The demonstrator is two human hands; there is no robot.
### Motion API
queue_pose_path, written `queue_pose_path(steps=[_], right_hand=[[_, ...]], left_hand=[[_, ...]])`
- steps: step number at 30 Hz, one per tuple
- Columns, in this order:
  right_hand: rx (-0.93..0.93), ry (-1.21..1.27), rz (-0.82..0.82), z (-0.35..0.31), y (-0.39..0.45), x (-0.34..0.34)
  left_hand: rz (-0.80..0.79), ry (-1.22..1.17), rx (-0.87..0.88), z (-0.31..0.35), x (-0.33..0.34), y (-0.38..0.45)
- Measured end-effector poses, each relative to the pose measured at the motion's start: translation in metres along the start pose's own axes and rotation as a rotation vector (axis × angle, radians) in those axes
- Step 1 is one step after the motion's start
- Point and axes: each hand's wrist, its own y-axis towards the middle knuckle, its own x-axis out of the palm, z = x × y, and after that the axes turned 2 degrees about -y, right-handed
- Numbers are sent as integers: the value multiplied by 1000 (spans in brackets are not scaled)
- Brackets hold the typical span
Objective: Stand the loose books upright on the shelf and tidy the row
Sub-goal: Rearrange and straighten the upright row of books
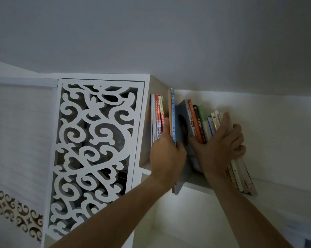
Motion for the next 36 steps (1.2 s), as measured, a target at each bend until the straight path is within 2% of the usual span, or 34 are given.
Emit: queue_pose_path(steps=[4, 9, 11, 14, 16, 20, 25, 28, 30, 34, 36], right_hand=[[-2, -16, -16, -1, -1, 0], [-15, -29, -28, 0, -3, 1], [-24, -41, -23, 1, -4, 2], [-43, -37, -16, 2, -6, 5], [-56, -30, -11, 3, -9, 6], [-80, -55, -8, -1, -16, 9], [-99, -86, -89, -3, -19, 8], [-184, -92, -175, 7, -16, -1], [-220, -28, -290, 21, -11, -15], [19, 67, -708, 74, 8, -51], [90, -18, -959, 105, 12, -67]], left_hand=[[-11, 40, 31, -14, 29, 26], [36, 182, 182, -32, 54, 35], [110, 230, 298, -41, 59, 36], [315, 394, 520, -61, 68, 51], [374, 479, 524, -70, 69, 60], [323, 580, 517, -71, 67, 67], [249, 669, 545, -72, 59, 74], [251, 704, 577, -77, 60, 73], [290, 676, 598, -83, 65, 70], [404, 649, 672, -93, 71, 63], [364, 589, 587, -92, 70, 54]])
